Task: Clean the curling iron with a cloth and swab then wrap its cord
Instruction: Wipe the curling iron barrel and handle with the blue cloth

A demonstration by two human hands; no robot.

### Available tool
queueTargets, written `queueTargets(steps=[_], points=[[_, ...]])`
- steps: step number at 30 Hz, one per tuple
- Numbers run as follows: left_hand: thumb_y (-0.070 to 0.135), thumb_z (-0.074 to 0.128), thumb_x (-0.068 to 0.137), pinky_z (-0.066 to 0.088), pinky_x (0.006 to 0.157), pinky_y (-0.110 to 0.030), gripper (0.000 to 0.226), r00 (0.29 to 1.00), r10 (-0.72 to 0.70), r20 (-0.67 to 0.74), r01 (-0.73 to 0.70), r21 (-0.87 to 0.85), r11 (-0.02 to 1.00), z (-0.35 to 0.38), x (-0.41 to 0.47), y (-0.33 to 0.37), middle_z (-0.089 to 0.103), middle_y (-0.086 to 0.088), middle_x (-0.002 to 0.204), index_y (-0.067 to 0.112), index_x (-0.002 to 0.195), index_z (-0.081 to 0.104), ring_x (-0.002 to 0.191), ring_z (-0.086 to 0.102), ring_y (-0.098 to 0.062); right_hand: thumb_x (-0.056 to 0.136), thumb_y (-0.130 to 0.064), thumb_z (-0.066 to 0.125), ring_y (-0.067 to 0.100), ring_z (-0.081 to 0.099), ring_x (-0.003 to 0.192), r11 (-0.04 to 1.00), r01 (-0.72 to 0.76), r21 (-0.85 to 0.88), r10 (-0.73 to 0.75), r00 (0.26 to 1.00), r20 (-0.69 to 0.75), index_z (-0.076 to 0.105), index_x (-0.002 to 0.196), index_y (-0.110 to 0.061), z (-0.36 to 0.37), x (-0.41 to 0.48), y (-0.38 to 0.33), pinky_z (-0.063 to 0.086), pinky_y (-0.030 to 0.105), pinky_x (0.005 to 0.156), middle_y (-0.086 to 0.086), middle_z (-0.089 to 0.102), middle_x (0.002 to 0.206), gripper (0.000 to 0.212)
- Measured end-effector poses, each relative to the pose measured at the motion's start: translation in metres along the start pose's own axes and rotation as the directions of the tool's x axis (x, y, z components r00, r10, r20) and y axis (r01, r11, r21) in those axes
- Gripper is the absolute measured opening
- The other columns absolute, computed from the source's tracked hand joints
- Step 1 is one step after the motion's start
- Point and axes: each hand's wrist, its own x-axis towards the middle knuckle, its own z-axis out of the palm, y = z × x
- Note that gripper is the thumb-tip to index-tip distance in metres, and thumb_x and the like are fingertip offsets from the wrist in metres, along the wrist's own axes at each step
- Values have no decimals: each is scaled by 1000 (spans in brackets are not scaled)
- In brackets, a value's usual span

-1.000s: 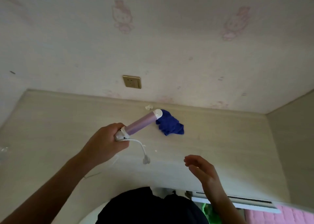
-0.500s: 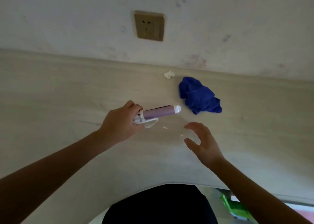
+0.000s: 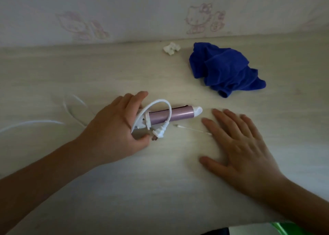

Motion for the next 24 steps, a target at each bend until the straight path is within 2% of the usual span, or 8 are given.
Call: queueTargets(steps=[4,7,12,14,17,19,22,24], points=[[72,60,65,48,85,-37,105,1000,20,-3,-19,80,997,-7,-17,-14,62,1,123,26,154,27,108,58,-25,87,-92,12,13,2,160,999,-8,-48,6,999,-33,5,161,-46,3,-1,-4,4,41,128,-10,7,173,88],[77,62,65,44,95,-37,106,997,6,-79,-6,-10,1000,-8,-47,-34,61,-1,133,29,154,29,118,57,-24,83,-94,14,11,10,157,998,-55,-29,52,995,-79,10,160,-47,6,-3,-7,6,35,123,-14,12,171,90],[53,55,84,42,103,-40,72,974,-65,-216,10,-245,969,-3,-87,-56,63,-6,133,15,145,50,122,57,-26,85,-87,28,13,21,154,995,-100,18,102,989,-108,24,159,-45,2,-8,-15,20,39,122,-12,23,170,86],[37,55,87,45,100,-43,58,964,-68,-258,4,-243,970,-2,-82,-59,66,-11,128,8,138,57,118,60,-31,87,-80,37,12,28,151,991,-121,64,129,982,-135,34,156,-43,1,-12,-17,27,40,121,-12,31,166,78],[14,60,91,47,94,-42,38,954,-53,-296,-10,-205,979,-1,-74,-63,69,-14,118,5,127,65,109,62,-35,93,-61,54,5,41,138,979,-147,143,176,960,-217,52,142,-43,3,-11,-17,33,29,106,-16,48,152,53],[4,64,89,48,90,-43,35,953,-28,-303,-30,-186,982,1,-73,-64,69,-12,113,6,124,66,103,62,-34,92,-56,56,2,48,124,962,-169,215,226,934,-277,61,129,-41,4,-9,-17,37,29,99,-18,56,135,41],[1,64,87,48,90,-44,38,949,-28,-314,-27,-169,985,0,-71,-65,70,-12,113,6,125,67,102,62,-35,91,-50,57,7,59,106,940,-186,285,294,866,-404,71,108,-34,6,4,-18,45,27,86,-18,64,109,27],[0,63,87,47,91,-43,39,947,-36,-319,-22,-176,984,1,-70,-65,69,-12,114,6,125,67,104,62,-35,90,-45,58,10,62,101,930,-192,313,331,804,-494,72,99,-33,5,18,-20,44,25,79,-16,66,103,20]])
